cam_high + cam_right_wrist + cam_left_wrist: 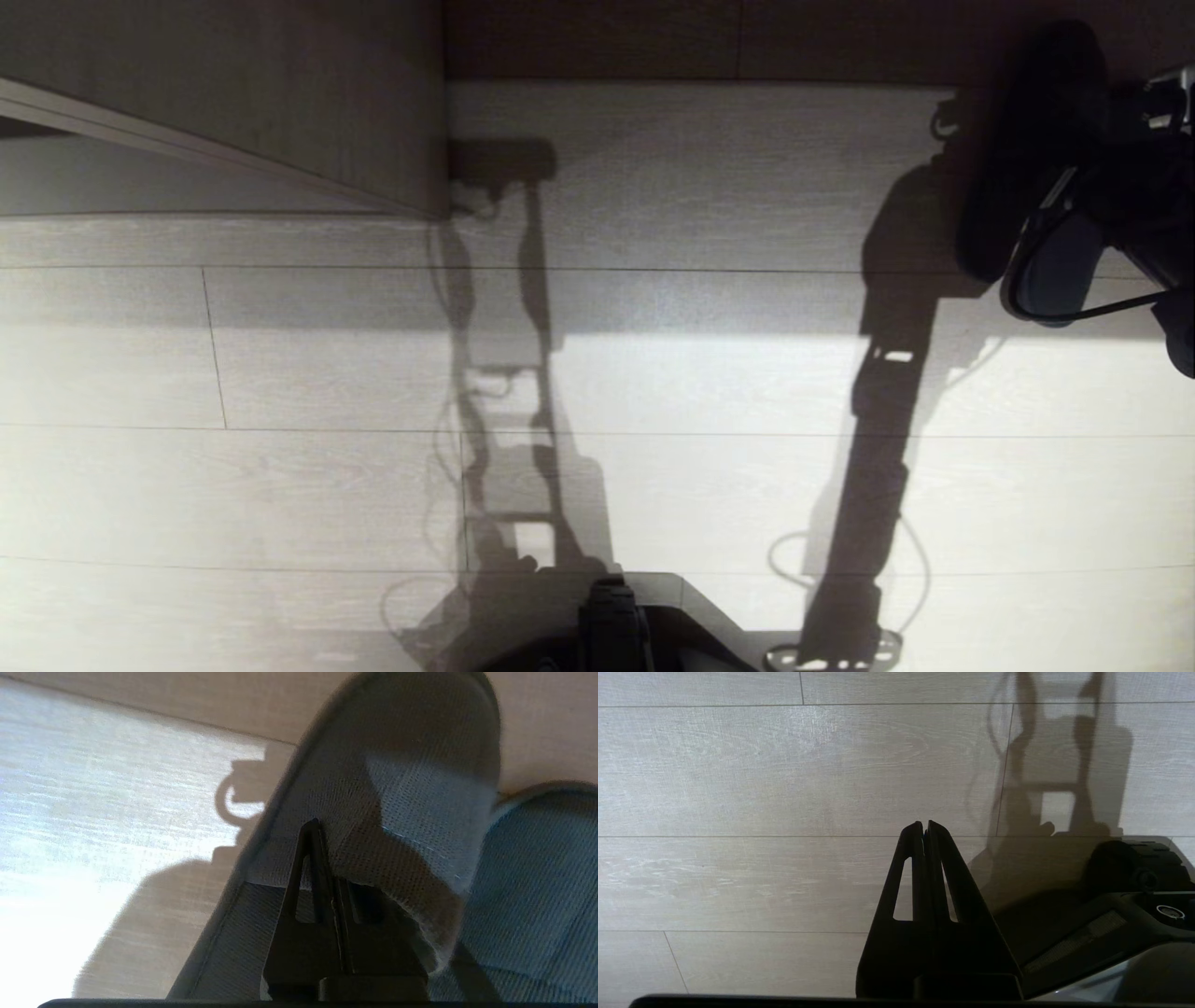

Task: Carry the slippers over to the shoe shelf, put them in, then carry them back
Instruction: Pick up the slippers on the floor

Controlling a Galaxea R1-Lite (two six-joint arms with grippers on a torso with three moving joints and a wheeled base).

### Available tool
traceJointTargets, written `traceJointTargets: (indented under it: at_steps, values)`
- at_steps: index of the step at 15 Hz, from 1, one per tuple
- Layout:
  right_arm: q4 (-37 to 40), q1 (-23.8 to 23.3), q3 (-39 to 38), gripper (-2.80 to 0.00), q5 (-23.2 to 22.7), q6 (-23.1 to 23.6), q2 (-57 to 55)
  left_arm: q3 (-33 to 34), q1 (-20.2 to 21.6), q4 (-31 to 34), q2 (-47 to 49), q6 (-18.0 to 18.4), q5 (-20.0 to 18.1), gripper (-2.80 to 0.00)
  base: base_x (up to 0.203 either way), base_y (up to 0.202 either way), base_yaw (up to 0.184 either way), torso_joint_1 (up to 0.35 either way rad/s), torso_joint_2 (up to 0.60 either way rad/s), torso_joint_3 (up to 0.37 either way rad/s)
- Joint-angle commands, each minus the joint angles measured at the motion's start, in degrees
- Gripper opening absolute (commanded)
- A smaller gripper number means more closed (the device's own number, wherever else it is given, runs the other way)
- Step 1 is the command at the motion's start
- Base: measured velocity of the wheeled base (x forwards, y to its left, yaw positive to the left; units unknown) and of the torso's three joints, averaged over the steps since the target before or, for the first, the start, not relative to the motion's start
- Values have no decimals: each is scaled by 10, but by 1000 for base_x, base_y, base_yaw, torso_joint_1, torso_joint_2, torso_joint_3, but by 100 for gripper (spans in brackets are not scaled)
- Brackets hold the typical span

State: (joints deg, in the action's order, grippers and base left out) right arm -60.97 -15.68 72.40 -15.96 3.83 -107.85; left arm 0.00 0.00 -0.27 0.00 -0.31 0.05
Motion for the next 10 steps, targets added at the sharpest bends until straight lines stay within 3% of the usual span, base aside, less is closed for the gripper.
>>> traceJointTargets:
  at_steps: [1,10]
  values:
    - [-4,-1,-1,-280,-1,0,-4,0,0,0,0,0,0,-280,0,0,0,0,0,0]
    - [-2,-13,-17,-280,-2,-5,-10,0,0,0,0,0,0,-280,0,0,0,0,0,0]
